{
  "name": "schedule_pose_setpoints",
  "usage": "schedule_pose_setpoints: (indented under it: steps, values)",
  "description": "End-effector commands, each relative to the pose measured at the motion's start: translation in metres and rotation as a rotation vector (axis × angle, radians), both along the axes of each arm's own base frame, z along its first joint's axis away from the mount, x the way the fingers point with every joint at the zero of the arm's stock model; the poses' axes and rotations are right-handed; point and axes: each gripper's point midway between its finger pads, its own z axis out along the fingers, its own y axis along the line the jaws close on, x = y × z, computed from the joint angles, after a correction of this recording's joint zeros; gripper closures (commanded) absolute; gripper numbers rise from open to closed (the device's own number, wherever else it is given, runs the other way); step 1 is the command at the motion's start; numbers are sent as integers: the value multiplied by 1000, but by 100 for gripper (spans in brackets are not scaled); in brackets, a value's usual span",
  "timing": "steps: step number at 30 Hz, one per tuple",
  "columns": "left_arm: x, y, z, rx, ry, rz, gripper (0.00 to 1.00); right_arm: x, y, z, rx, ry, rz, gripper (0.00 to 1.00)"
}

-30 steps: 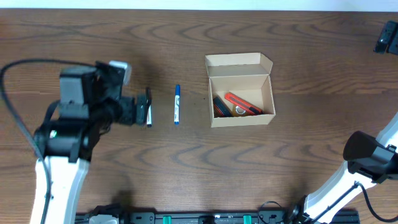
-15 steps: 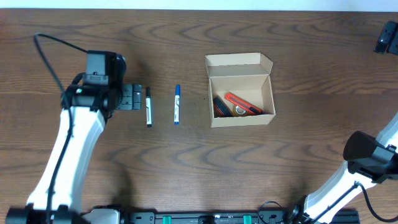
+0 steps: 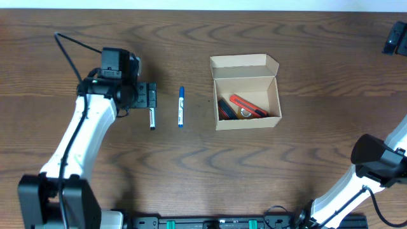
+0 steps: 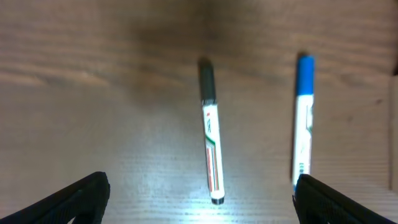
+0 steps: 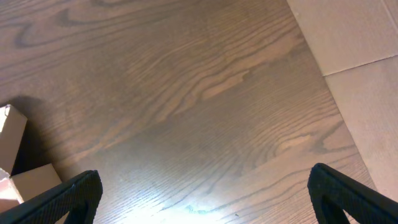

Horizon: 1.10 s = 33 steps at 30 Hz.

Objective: Pack container
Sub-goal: 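Move the left gripper over the white TOYO marker, then lower the left gripper and close it on the white marker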

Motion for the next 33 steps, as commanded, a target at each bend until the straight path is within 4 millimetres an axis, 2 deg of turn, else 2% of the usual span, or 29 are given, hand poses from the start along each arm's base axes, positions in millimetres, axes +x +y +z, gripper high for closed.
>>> schedule_pose_setpoints:
  steps: [1, 6, 12, 18, 27, 33]
  values:
    - [0, -3, -18, 12, 59, 11, 5, -3, 1, 10, -3, -32, -14, 1]
    - [-2, -12, -40, 29, 115, -5, 5, -3, 1, 10, -3, -32, -14, 1]
    - [0, -19, -47, 35, 120, -18, 5, -3, 1, 10, -3, -31, -14, 1]
    - [-2, -9, -56, 104, 140, -3, 5, -3, 1, 10, -3, -31, -14, 1]
    - [-3, -8, -74, 114, 181, -4, 5, -3, 1, 10, -3, -32, -14, 1]
    - [-1, -8, -77, 117, 181, -2, 5, -3, 1, 10, -3, -31, -14, 1]
